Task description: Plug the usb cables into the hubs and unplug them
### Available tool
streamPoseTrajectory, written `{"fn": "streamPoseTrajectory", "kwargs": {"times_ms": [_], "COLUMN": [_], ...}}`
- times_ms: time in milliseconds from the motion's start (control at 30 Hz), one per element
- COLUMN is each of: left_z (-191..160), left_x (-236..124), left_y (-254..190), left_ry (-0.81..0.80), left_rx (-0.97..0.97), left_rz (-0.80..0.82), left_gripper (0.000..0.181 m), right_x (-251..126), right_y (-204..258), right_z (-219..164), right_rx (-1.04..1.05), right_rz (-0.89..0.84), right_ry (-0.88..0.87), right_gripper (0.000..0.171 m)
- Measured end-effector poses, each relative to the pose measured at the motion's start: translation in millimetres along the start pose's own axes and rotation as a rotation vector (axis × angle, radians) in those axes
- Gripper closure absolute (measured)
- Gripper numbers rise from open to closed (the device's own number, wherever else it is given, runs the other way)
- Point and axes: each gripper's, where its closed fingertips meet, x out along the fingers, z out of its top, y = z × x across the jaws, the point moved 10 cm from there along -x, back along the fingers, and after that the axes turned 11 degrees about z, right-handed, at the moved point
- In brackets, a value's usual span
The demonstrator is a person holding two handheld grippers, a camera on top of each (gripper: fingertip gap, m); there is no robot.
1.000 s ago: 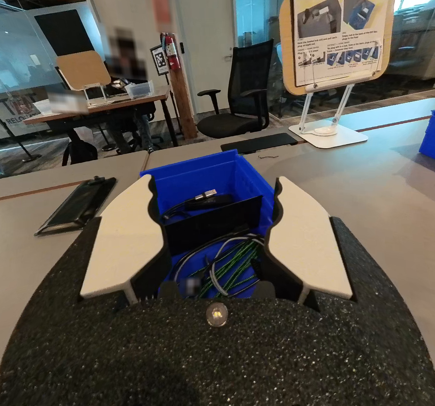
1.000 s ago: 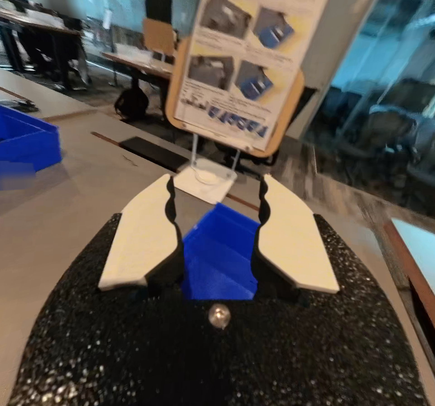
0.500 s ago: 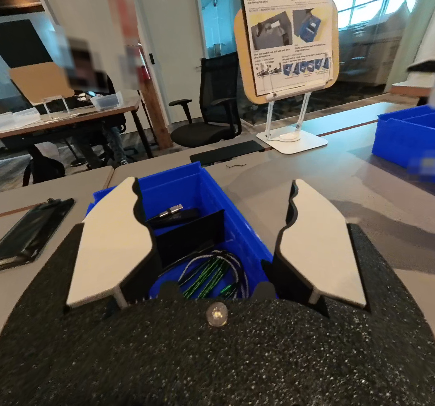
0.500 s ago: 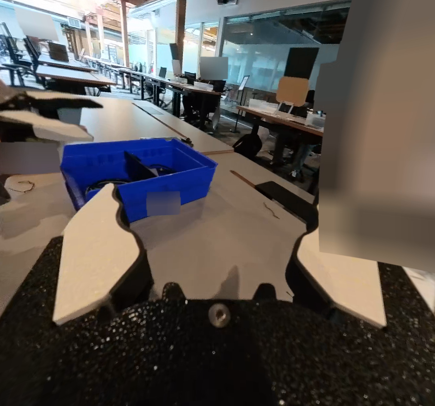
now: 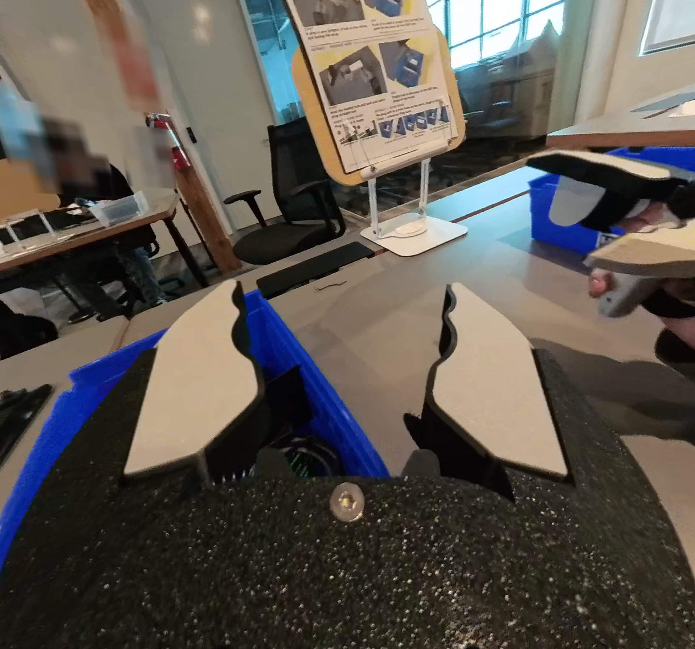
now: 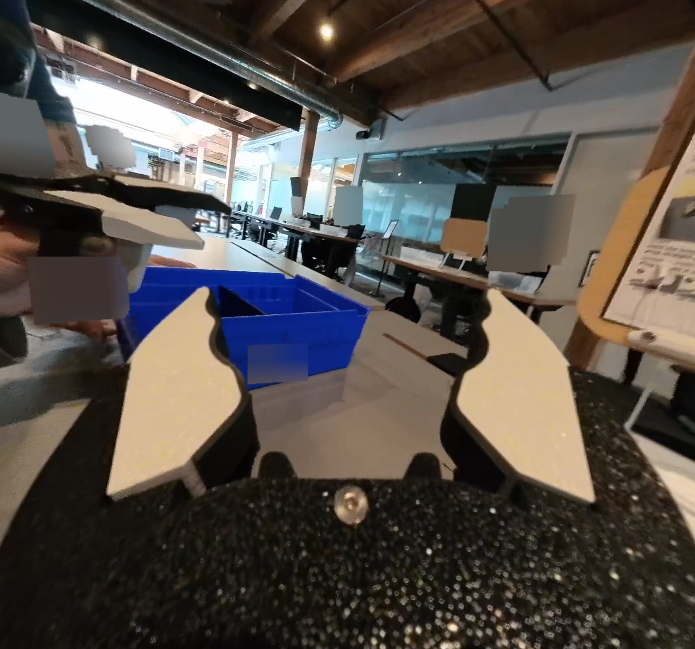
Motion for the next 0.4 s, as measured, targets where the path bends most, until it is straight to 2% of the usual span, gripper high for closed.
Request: {"fn": "streamPoseTrajectory", "kwargs": {"times_ms": [67,167,400], "left_z": [-1.0,-1.7,-6.9], "left_x": [1.9,3.2,14.3], "left_y": [-4.9,-13.5,-48.3], "left_ry": [0.012,0.014,0.04], "left_rx": [-0.006,-0.01,-0.046], "left_rz": [-0.03,-0.089,-0.219], "left_gripper": [0.086,0.101,0.093], "right_x": [-2.4,-5.1,-12.9], "right_y": [-0.5,-3.1,-10.8], "right_z": [2.7,3.6,2.4], "right_rx": [-0.044,-0.057,-0.064], "right_rz": [-0.019,-0.045,-0.106], "right_ry": [-0.001,-0.002,-0.014], "right_gripper": [0.049,0.052,0.059]}}
